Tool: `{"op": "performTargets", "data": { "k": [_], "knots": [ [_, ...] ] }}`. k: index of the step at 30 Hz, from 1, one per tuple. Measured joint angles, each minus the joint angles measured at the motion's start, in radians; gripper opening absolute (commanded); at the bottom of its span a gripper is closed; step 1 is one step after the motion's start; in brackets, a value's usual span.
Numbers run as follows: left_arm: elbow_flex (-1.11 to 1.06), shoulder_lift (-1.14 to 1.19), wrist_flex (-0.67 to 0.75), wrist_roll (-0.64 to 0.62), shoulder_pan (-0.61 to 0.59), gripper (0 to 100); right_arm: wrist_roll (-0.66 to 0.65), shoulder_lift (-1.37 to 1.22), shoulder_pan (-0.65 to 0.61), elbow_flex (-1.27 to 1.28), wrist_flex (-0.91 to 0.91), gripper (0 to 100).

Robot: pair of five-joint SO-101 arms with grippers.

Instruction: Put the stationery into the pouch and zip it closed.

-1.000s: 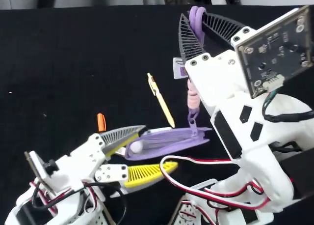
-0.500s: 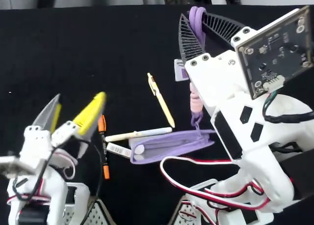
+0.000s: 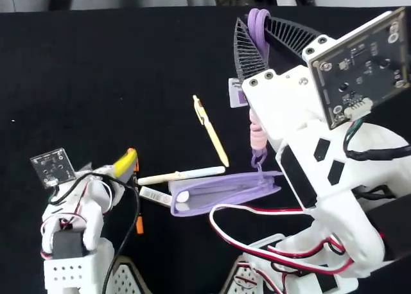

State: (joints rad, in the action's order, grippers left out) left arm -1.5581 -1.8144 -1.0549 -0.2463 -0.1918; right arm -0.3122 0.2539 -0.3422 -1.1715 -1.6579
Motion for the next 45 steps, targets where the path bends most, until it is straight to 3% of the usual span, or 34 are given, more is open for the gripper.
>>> {"op": "performTargets", "data": {
  "k": [6, 14, 22, 30, 36, 45],
  "knots": [
    [-0.032, 0.0, -0.017, -0.054, -0.002, 37, 0.0, 0.0, 0.0, 0.0, 0.0, 1.1],
    [-0.064, 0.0, -0.043, -0.114, 0.118, 37, 0.0, 0.0, 0.0, 0.0, 0.0, 1.1],
    [-0.12, 0.002, -0.043, -0.087, 0.121, 37, 0.0, 0.0, 0.0, 0.0, 0.0, 1.1],
    [-0.12, 0.002, -0.195, -0.064, 0.064, 38, 0.0, 0.0, 0.0, 0.0, 0.0, 1.1],
    [-0.12, 0.002, -0.21, -0.064, -0.011, 38, 0.0, 0.0, 0.0, 0.0, 0.0, 1.1],
    [-0.12, 0.002, -0.21, -0.063, -0.015, 38, 0.0, 0.0, 0.0, 0.0, 0.0, 1.1]
  ]
}}
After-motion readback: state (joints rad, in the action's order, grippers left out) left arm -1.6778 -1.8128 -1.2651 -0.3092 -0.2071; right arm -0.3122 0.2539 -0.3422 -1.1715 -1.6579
